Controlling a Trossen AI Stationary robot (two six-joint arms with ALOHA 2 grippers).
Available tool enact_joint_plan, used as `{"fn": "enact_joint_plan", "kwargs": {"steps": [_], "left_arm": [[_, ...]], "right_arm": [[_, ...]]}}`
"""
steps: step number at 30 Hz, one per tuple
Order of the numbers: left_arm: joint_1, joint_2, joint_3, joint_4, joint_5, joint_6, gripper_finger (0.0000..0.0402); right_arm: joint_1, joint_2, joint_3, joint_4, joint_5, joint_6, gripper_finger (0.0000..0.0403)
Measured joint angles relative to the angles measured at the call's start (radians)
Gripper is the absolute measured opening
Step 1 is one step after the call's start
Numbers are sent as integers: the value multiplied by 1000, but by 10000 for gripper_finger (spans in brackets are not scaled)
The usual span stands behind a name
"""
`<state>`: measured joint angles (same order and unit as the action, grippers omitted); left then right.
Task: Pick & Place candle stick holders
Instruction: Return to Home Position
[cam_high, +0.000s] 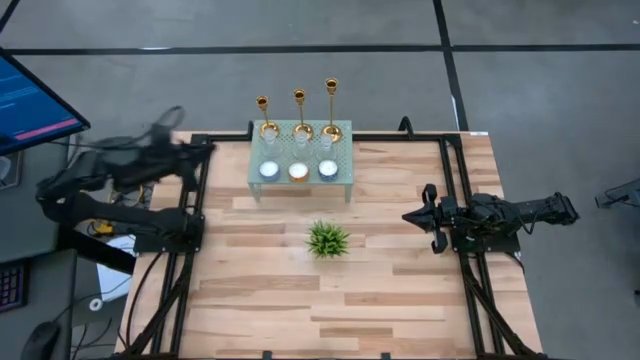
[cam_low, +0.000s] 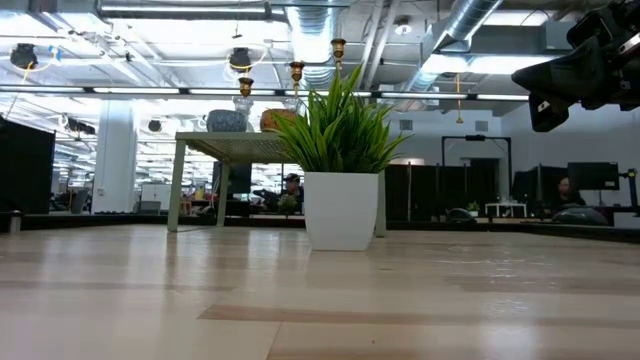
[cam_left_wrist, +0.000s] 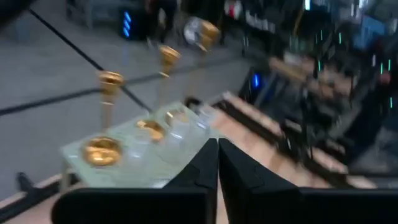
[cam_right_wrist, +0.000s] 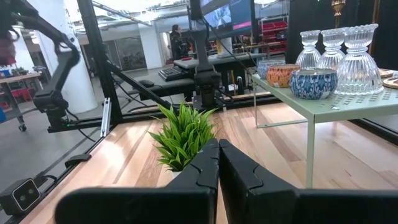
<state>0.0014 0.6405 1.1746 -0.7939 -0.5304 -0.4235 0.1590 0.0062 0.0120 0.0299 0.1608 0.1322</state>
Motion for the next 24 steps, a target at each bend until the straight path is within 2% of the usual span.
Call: {"fn": "enact_joint_plan", "kwargs": {"steps": [3, 6, 12, 19, 24], "left_arm": [[-50, -110, -98, 39, -85, -4, 6], [-75, -170, -224, 59, -98, 3, 4], [-81, -276, -427, 207, -107, 54, 5], [-80, -435, -628, 371, 16, 131, 5], [-80, -584, -725, 473, 82, 213, 4]], "right_arm": [[0, 0, 0, 0, 0, 0, 0], [0, 0, 0, 0, 0, 0, 0], [0, 0, 0, 0, 0, 0, 0], [0, 0, 0, 0, 0, 0, 0], [0, 0, 0, 0, 0, 0, 0]]}}
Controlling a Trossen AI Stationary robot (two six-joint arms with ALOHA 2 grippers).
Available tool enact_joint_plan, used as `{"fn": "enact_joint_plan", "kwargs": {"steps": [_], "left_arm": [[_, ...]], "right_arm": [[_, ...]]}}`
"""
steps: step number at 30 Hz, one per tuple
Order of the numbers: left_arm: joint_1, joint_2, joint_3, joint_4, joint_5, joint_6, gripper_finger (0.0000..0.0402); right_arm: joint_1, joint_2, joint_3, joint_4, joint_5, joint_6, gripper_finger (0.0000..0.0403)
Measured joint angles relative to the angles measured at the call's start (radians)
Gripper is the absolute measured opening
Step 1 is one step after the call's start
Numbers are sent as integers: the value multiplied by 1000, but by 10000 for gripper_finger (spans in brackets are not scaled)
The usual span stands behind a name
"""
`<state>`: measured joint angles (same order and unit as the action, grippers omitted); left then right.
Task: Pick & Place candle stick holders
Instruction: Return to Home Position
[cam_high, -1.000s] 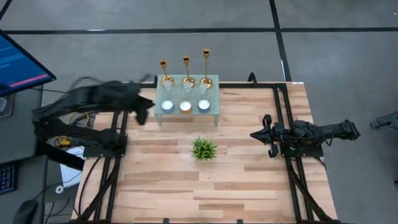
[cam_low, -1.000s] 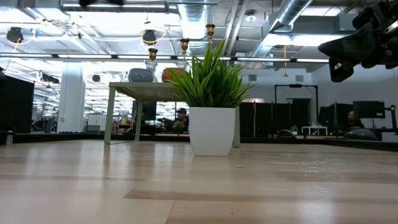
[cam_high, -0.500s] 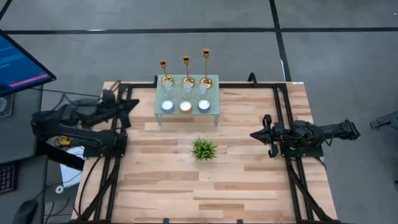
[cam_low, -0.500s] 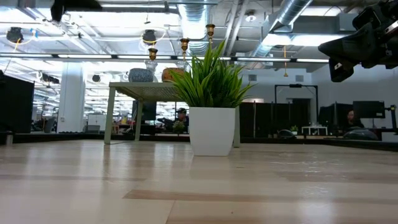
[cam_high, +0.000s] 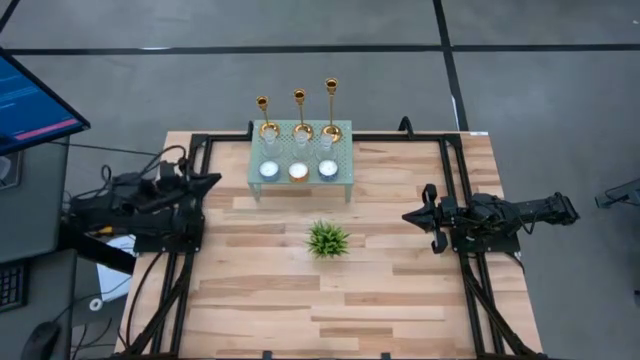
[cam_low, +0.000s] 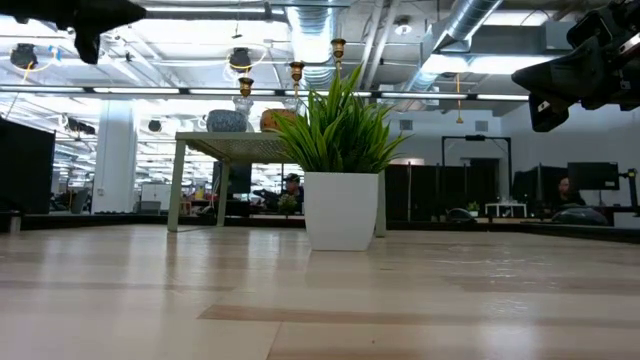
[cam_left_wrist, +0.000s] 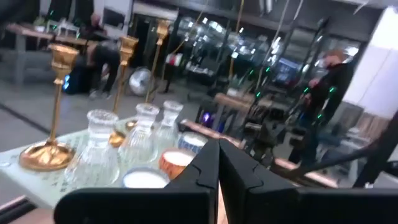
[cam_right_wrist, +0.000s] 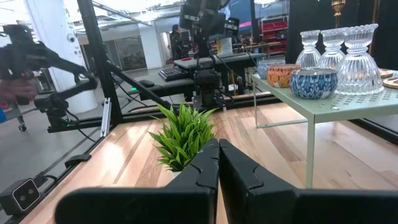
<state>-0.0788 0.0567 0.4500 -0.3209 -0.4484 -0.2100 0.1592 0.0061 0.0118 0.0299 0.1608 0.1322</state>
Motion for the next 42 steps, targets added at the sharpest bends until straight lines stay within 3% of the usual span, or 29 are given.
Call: {"fn": "enact_joint_plan", "kwargs": {"steps": [3, 15, 23, 32, 42], "left_arm": [[0, -54, -47, 9, 18, 19, 4], [0, -55, -167, 113, 62, 44, 6], [0, -56, -289, 251, 101, -42, 5], [0, -56, -443, 418, 214, -168, 5], [-2, -17, -444, 408, 266, -191, 6]], "right_arm": [[0, 0, 0, 0, 0, 0, 0], [0, 2, 0, -1, -3, 0, 0], [0, 2, 0, -1, -3, 0, 0], [0, 2, 0, -1, -3, 0, 0], [0, 2, 0, 0, -3, 0, 0]]}}
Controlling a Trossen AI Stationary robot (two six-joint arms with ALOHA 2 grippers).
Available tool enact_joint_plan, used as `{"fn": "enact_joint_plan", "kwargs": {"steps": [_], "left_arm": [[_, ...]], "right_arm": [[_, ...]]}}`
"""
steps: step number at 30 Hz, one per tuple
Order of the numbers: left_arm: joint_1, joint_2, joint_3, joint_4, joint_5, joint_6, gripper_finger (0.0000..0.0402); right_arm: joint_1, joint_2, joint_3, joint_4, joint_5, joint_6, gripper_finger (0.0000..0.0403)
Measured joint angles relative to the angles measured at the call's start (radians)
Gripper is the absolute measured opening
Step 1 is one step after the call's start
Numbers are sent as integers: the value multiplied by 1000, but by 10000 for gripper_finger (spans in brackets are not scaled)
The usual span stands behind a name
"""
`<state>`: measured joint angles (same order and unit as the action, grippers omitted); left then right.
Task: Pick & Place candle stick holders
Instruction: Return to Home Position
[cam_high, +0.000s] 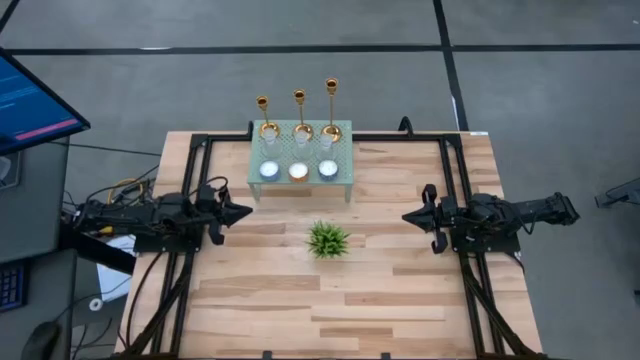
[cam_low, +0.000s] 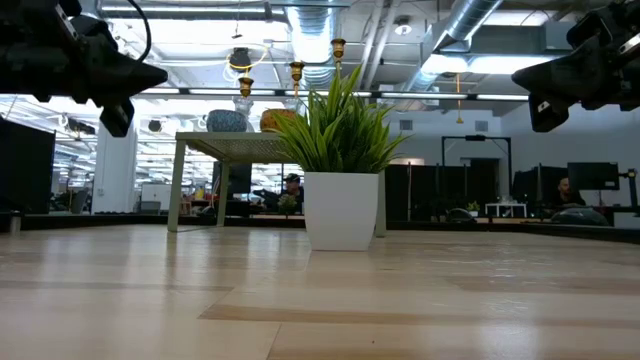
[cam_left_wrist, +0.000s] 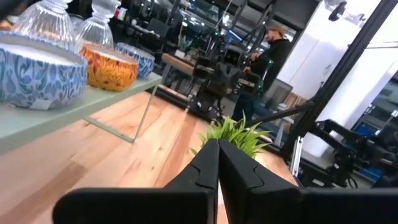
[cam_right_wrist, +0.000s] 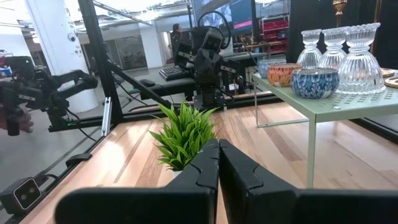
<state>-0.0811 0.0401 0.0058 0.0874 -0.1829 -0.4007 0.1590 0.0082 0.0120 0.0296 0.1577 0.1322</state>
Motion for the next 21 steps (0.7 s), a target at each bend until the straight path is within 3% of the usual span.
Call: {"fn": "enact_joint_plan", "kwargs": {"steps": [21], "left_arm": [[0, 89, 0, 12, -3, 2, 10]], "right_arm": [[0, 0, 0, 0, 0, 0, 0]]}}
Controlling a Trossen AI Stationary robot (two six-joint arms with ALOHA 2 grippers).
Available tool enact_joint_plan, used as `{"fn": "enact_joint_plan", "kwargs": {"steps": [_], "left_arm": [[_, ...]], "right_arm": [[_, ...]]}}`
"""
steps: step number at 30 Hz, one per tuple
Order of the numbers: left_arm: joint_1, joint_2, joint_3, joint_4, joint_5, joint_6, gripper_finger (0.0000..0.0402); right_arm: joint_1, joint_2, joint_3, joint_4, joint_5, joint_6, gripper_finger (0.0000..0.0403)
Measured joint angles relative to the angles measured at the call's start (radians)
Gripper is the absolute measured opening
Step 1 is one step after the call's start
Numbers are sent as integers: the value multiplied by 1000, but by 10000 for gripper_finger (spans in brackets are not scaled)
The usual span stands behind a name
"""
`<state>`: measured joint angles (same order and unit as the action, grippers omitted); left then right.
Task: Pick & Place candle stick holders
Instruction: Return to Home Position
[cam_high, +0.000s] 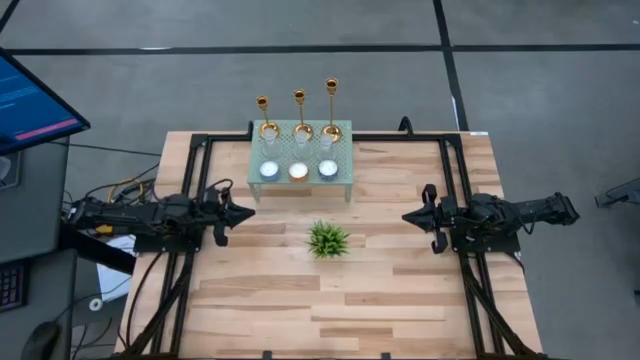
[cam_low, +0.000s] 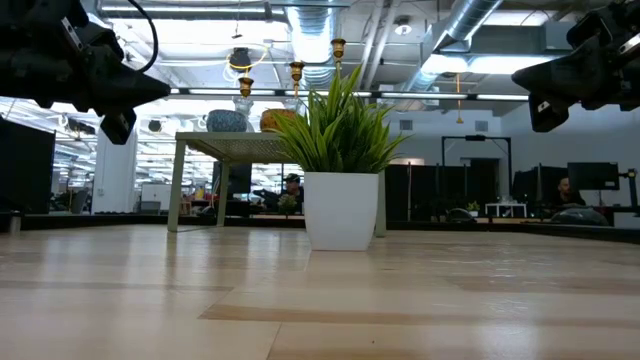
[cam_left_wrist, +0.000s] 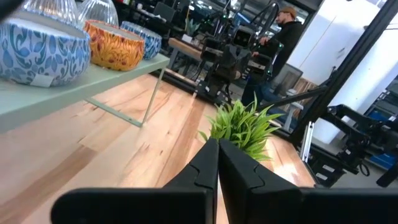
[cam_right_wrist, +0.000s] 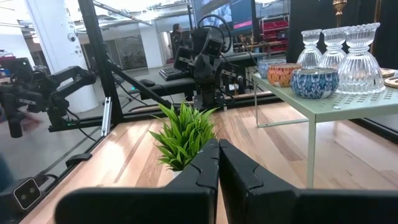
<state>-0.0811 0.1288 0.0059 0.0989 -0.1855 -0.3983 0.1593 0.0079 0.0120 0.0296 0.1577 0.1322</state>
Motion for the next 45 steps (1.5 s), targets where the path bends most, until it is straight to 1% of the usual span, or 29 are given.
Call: {"fn": "enact_joint_plan", "kwargs": {"steps": [6, 45], "left_arm": [[0, 18, 0, 0, 0, 0, 10], [0, 18, 0, 15, 0, 0, 13]], "right_arm": [[0, 0, 0, 0, 0, 0, 0], [0, 0, 0, 0, 0, 0, 0]]}}
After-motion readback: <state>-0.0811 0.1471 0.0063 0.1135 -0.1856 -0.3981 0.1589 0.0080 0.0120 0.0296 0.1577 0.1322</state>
